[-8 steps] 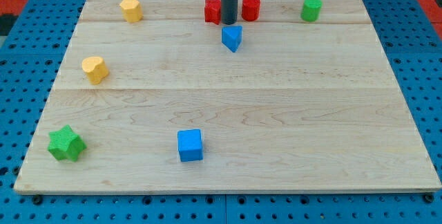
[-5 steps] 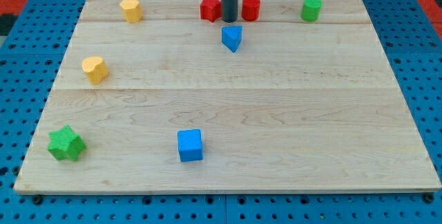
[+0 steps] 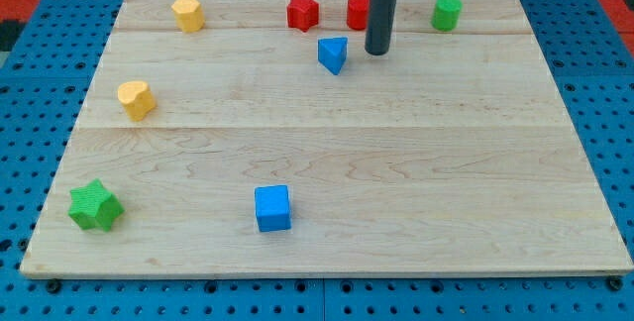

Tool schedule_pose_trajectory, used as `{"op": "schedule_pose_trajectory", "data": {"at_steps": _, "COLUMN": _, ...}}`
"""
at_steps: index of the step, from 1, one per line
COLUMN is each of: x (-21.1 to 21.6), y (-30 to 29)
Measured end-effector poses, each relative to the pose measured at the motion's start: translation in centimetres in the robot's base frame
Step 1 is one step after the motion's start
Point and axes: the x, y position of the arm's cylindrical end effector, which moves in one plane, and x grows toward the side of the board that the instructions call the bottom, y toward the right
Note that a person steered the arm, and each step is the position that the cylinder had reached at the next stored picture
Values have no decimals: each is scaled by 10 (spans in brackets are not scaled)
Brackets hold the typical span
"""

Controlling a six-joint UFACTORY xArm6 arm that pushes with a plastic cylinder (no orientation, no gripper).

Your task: Move your arm below the blue cube

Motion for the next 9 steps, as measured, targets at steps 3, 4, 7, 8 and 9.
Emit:
{"op": "schedule_pose_trajectory", "data": {"at_steps": 3, "x": 108, "y": -27}}
{"op": "schedule_pose_trajectory", "data": {"at_steps": 4, "x": 132, "y": -32}}
{"op": "schedule_pose_trajectory", "data": {"at_steps": 7, "x": 168, "y": -54}}
{"op": "schedule_pose_trajectory", "data": {"at_steps": 8, "x": 215, "y": -29}}
{"op": "schedule_pose_trajectory", "data": {"at_steps": 9, "x": 245, "y": -24}}
